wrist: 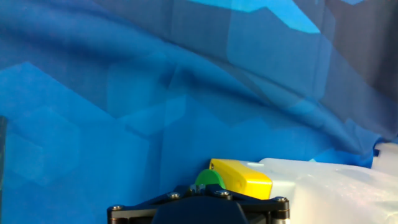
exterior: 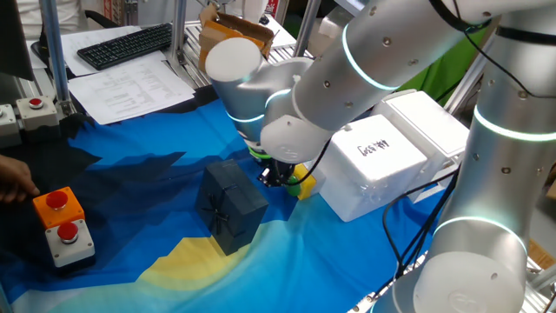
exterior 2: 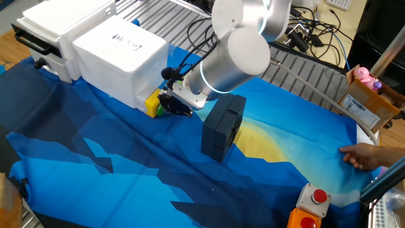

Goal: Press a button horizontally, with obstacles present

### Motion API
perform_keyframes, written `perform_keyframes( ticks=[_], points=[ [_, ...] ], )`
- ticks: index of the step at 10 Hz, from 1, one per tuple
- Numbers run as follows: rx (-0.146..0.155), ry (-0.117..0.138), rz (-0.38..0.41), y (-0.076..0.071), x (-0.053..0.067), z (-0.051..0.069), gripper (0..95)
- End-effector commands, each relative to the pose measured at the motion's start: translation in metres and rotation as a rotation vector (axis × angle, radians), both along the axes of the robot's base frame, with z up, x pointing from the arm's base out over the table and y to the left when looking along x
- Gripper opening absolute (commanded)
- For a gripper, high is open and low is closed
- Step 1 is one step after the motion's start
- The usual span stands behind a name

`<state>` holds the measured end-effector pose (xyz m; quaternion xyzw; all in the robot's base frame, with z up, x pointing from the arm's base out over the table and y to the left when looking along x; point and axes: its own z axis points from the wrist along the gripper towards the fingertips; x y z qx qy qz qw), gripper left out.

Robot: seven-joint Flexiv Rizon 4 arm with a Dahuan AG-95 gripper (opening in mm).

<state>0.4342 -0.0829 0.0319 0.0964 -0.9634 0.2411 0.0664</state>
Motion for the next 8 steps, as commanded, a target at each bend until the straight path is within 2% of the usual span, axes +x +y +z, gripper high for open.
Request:
perform_keyframes(
  ticks=[1, 4, 5, 6, 7, 8],
  points=[
    [0.028, -0.008, -0.013, -0.003, 0.000, 0.001, 0.0],
    [0.137, -0.032, -0.080, 0.018, 0.012, 0.012, 0.0],
    [0.152, -0.030, -0.083, 0.024, 0.020, 0.017, 0.0],
    [0.174, -0.031, -0.094, 0.024, 0.023, 0.019, 0.0],
    [0.279, -0.036, -0.161, 0.024, 0.027, 0.028, 0.0],
    [0.402, -0.029, -0.236, 0.022, 0.026, 0.043, 0.0]
  ],
)
